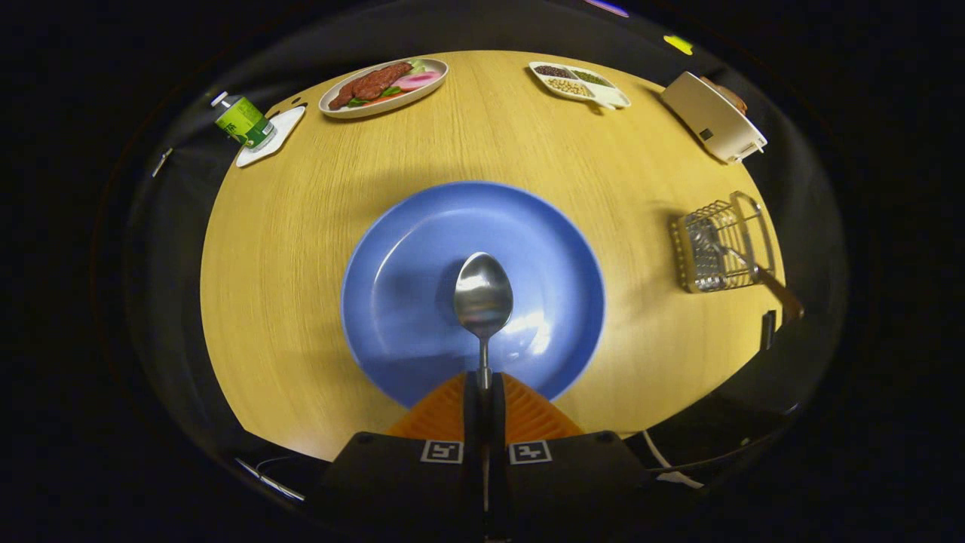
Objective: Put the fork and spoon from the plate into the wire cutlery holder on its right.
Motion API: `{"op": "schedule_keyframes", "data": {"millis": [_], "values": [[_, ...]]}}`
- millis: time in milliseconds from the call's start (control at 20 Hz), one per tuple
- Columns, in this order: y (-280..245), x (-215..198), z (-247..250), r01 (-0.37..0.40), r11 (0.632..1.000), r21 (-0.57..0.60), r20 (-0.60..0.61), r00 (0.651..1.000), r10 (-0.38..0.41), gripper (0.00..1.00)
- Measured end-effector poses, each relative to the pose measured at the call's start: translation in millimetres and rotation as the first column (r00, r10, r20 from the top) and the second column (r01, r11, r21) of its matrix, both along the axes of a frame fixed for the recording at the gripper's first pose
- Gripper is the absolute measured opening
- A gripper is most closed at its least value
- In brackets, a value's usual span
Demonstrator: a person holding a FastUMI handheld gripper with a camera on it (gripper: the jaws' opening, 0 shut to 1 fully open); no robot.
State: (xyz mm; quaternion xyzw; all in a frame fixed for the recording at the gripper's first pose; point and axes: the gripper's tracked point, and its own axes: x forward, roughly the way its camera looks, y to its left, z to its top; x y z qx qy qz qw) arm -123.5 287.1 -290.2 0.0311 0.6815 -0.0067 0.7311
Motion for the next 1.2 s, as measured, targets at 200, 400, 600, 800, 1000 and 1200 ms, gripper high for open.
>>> {"op": "schedule_keyframes", "data": {"millis": [200,400,600,800,1000,1200], "values": [[-59.0,22.3,49.6,-0.006,0.991,-0.137,0.014,1.0,0.008,0.08],[-118.4,41.2,90.5,0.056,0.971,-0.234,0.02,0.998,-0.052,0.07],[-170.4,45.2,100.5,0.098,0.957,-0.275,-0.051,0.992,-0.116,0.08],[-202.4,53.7,88.3,0.163,0.956,-0.244,-0.113,0.974,-0.195,0.07],[-216.0,52.9,63.0,0.198,0.961,-0.194,-0.214,0.947,-0.238,0.07],[-214.9,50.6,37.8,0.248,0.96,-0.128,-0.298,0.914,-0.276,0.08]]}}
